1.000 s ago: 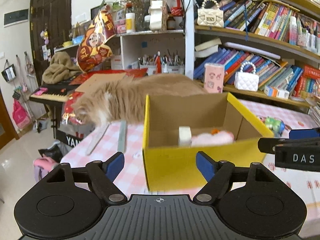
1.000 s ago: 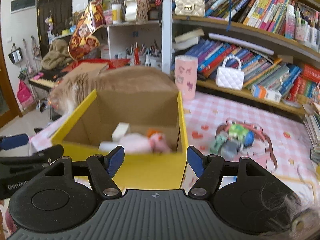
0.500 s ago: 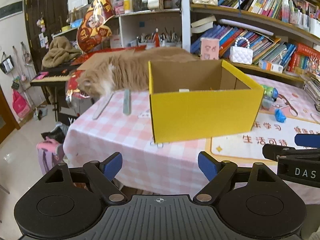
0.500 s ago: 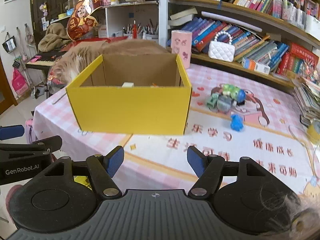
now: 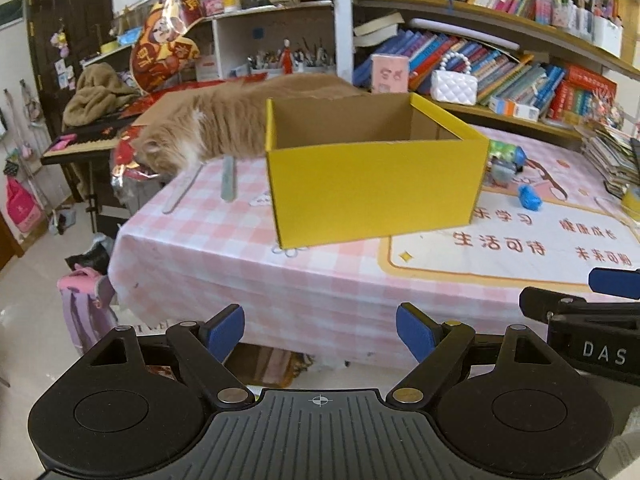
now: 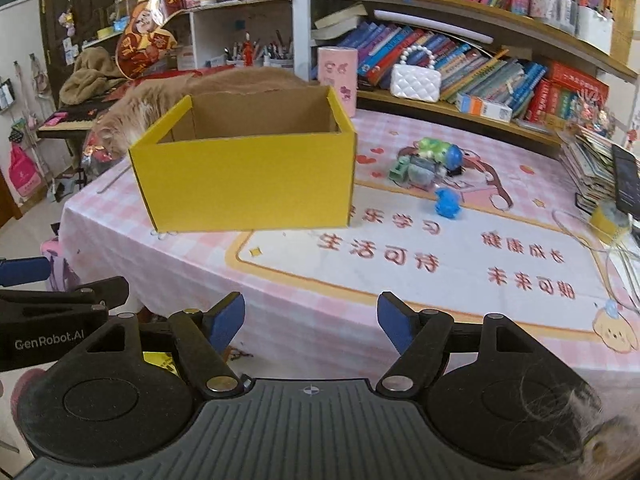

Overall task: Organize objects
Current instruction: 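Withdraw both tools from the box toward the remaining toys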

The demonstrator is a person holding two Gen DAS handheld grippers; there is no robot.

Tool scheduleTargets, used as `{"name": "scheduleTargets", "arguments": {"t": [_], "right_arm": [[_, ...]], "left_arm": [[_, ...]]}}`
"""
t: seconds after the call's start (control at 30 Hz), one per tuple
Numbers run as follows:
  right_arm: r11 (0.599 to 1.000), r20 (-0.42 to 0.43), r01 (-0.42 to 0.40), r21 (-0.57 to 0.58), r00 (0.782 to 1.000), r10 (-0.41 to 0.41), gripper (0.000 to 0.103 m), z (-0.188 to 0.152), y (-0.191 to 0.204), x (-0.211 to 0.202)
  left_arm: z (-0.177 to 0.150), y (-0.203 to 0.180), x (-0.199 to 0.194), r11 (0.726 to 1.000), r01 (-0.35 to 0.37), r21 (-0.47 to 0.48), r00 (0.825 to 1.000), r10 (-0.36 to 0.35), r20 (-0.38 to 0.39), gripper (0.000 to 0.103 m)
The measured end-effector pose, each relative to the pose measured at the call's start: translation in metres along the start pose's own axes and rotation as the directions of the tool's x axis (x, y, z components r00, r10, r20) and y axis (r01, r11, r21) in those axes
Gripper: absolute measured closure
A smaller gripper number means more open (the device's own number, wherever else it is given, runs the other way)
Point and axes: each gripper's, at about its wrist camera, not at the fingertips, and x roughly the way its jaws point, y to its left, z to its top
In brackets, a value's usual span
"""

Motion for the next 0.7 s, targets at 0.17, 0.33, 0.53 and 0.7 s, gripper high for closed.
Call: {"name": "scheduleTargets", "arguments": {"t": [0.17,0.33,0.53,0.7], "right_arm": [[0.997,-0.008,0.052,0.051,0.999,-0.052,0.031,-0.006,-0.013,-0.006],[0.992,-0.024,0.096,0.078,0.995,-0.095,0.031,-0.013,-0.026,-0.011],[0.982,-0.032,0.144,0.120,0.989,-0.141,0.030,-0.018,-0.044,-0.015],[0.973,-0.040,0.176,0.148,0.984,-0.172,0.029,-0.019,-0.061,-0.016]], "left_arm": [[-0.002,-0.011,0.001,0.999,0.035,0.027,0.999,-0.034,-0.009,0.018],[-0.001,-0.025,0.004,0.996,0.072,0.058,0.997,-0.071,-0.017,0.018],[0.003,-0.047,0.010,0.987,0.119,0.107,0.993,-0.117,-0.024,0.018],[0.009,-0.067,0.017,0.978,0.152,0.143,0.988,-0.148,-0.035,0.017]]}}
